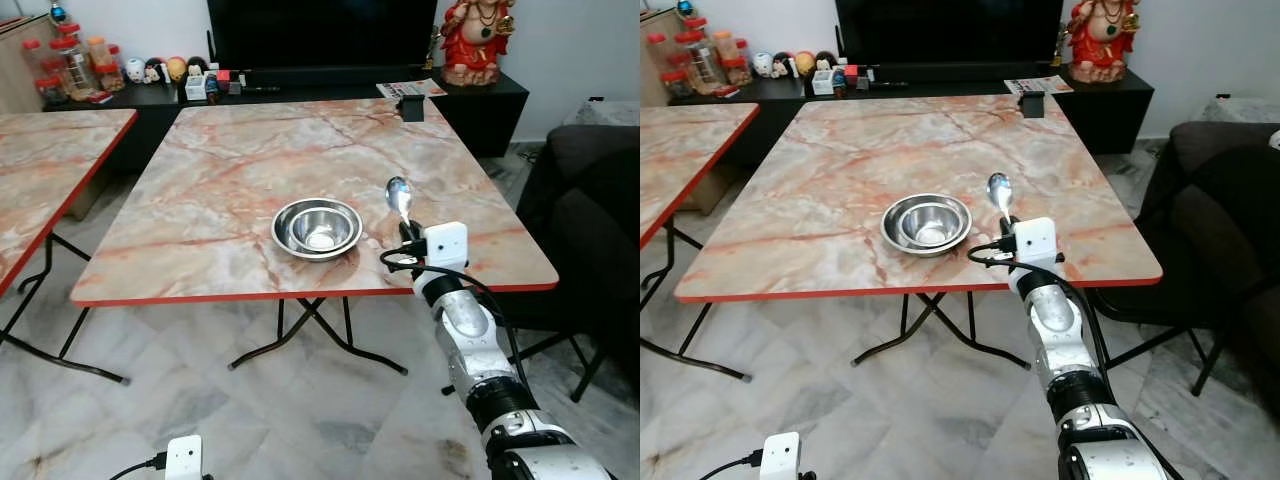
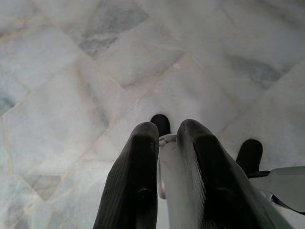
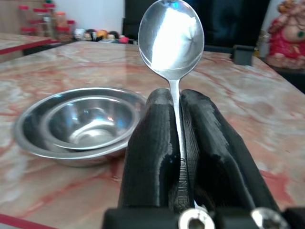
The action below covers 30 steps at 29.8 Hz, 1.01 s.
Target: Setting the table
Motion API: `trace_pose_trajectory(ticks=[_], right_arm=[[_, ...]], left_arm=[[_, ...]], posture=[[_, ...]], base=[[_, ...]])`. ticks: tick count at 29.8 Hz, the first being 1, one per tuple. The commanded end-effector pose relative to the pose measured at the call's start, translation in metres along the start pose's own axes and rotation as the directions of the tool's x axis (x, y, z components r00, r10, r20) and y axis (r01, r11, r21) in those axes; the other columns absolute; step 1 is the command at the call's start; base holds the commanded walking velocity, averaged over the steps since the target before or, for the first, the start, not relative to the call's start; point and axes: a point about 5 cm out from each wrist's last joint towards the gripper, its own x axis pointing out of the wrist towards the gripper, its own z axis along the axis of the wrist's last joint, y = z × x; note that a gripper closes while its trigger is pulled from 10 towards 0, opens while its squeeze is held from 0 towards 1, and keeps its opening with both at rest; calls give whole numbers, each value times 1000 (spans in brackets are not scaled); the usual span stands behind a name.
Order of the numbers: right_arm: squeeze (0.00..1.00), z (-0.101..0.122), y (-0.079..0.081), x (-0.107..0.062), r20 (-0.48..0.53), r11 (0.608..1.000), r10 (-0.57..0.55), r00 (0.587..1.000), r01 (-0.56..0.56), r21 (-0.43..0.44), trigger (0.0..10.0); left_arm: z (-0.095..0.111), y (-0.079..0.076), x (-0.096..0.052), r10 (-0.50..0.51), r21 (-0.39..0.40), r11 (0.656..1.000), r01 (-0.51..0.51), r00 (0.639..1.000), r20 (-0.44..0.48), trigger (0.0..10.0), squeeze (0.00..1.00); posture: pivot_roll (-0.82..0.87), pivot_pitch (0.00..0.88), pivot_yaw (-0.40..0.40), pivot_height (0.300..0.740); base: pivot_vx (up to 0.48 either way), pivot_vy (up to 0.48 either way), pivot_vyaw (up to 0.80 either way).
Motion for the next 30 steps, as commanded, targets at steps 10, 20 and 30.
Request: trace_pose_trajectory(ticks=[10,20,30], right_arm=[[0,9,-1,6,22,1000,-12,1000,13,-18,10000],[0,7,2,6,12,1000,-3,1000,3,12,10000],[0,8,3,6,20,1000,3,1000,-3,18,10000]], left_arm=[[1,6,0,21,-7,1000,-21,1000,0,10000,0],[-1,6,0,23,-12,1000,-23,1000,-4,10000,0],[-1,5,0,21,-11,1000,-21,1000,-5,10000,0]], posture=[[-57,0,7,740],[-52,0,1,740],[-53,0,0,740]], base=[[196,0,0],[305,0,0],[313,0,-228]])
